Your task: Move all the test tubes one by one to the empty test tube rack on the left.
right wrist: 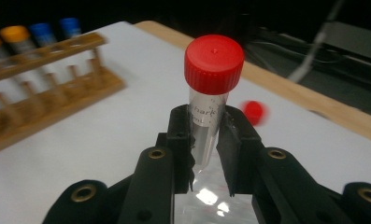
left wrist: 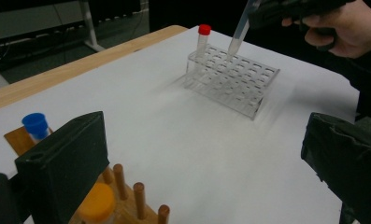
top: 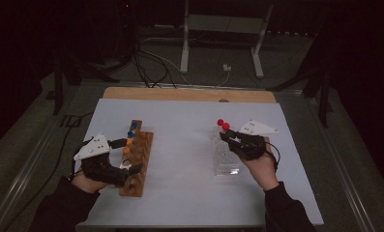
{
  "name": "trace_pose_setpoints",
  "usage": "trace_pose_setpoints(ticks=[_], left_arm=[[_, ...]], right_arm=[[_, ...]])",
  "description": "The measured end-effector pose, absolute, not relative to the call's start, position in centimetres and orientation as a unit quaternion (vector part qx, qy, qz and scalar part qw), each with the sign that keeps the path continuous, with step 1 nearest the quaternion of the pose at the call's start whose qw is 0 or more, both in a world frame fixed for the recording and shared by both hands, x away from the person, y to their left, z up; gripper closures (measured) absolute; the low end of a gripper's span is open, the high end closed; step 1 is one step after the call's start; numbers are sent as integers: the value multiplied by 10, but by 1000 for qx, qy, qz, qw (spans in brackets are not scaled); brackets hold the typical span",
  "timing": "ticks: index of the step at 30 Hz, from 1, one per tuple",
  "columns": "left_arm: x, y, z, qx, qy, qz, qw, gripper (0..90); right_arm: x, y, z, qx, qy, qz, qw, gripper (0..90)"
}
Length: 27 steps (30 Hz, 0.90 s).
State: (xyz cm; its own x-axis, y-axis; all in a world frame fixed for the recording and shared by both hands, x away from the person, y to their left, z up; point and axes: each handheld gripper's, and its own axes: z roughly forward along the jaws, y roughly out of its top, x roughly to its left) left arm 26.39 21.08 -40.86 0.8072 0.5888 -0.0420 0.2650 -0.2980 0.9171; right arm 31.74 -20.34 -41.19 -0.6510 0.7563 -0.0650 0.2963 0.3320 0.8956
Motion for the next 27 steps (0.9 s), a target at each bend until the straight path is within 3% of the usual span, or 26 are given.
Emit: trace_pose_setpoints(ticks=[27], left_arm=[[245, 159, -417, 811, 211, 114, 534, 36]], right_arm=[[266, -107, -443, 218, 862, 439, 127, 744]])
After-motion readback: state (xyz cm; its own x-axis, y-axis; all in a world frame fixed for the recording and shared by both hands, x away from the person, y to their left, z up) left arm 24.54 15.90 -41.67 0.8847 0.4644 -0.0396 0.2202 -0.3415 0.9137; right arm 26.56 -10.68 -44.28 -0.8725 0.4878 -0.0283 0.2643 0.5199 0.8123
